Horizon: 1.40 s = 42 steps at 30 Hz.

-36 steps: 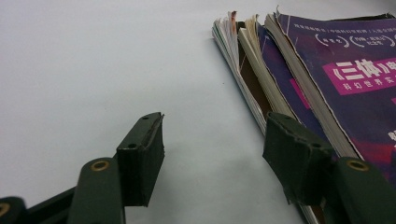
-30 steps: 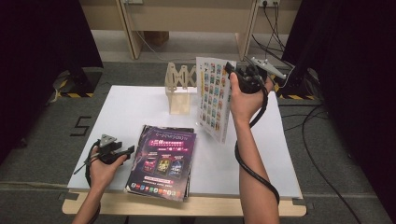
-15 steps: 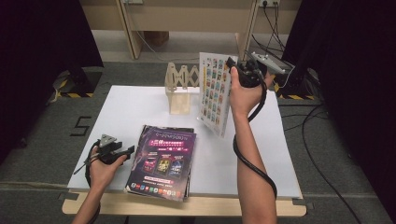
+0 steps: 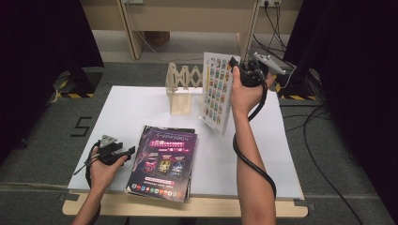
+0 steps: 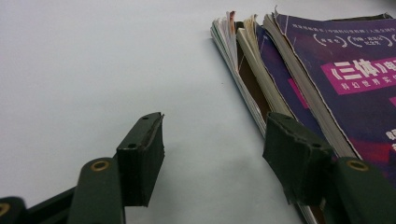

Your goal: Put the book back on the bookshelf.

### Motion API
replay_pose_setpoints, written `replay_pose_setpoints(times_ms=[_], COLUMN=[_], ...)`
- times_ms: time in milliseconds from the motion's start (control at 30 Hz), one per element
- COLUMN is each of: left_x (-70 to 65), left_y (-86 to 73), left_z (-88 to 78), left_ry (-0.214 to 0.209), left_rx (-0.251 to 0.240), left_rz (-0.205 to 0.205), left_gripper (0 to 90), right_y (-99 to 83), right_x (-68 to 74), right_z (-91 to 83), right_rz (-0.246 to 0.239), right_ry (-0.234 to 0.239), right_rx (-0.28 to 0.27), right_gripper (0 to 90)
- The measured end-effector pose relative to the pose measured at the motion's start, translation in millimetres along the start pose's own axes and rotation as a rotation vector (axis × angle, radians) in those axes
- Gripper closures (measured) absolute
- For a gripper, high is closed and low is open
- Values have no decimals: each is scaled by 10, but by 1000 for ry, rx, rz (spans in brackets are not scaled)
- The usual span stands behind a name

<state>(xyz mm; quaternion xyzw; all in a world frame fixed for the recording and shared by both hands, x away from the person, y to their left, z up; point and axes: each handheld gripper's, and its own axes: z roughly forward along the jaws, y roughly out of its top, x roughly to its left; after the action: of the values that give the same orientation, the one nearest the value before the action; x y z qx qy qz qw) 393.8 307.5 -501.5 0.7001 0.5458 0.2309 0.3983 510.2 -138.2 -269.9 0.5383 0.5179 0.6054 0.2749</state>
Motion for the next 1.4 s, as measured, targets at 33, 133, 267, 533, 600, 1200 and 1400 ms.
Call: replay_pose_setpoints(times_ms=[33,133,267,533,600,1200,1400], left_x=[0,-3,1,-2,1,-2,0], left_y=[-1,0,-1,0,-1,1,0], left_z=[1,1,-2,-2,-2,4,2], left_ry=[-1,1,-2,-2,-2,-2,-4], left_rx=[-1,1,-3,1,-3,5,1], left_rz=[0,5,2,5,2,6,3], left_gripper=[373,373,373,373,372,373,373], right_y=[-1,-8,-7,-13,-10,-4,-5], right_x=[1,16,29,62,71,118,118], right_z=[3,23,55,105,114,180,182], right_rz=[0,-8,-12,-6,-1,-16,-27], right_ry=[0,-7,-14,-5,-2,-50,-58], right_rx=[0,-2,-2,0,-2,-24,-30], right_gripper=[744,744,744,744,744,743,744])
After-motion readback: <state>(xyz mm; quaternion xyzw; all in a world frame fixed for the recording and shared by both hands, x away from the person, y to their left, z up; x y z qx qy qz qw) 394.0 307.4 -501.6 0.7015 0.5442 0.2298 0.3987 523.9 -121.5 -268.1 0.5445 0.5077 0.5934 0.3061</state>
